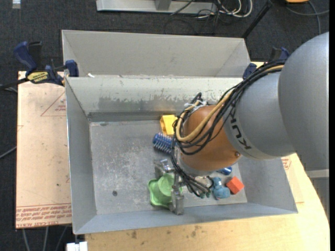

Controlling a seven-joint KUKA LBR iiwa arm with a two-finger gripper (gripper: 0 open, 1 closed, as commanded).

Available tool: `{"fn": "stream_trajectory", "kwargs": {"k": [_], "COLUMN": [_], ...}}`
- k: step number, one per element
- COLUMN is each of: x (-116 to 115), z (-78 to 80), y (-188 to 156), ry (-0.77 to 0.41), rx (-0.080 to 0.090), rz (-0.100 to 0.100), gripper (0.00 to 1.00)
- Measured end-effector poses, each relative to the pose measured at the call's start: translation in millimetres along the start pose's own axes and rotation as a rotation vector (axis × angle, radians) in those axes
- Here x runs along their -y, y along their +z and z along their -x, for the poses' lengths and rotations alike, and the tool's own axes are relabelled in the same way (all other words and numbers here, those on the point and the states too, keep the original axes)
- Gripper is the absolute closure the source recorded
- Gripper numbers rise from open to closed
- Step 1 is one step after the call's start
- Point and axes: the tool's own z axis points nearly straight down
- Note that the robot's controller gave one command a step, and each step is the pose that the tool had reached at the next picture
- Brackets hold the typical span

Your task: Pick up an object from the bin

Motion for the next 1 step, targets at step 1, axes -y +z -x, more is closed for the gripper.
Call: {"fn": "stream_trajectory", "kwargs": {"k": [1], "x": [-0.2], "z": [1.5], "y": [-0.7], "ry": [0.002], "rx": [0.003], "rz": [0.001], "gripper": [0.00]}}
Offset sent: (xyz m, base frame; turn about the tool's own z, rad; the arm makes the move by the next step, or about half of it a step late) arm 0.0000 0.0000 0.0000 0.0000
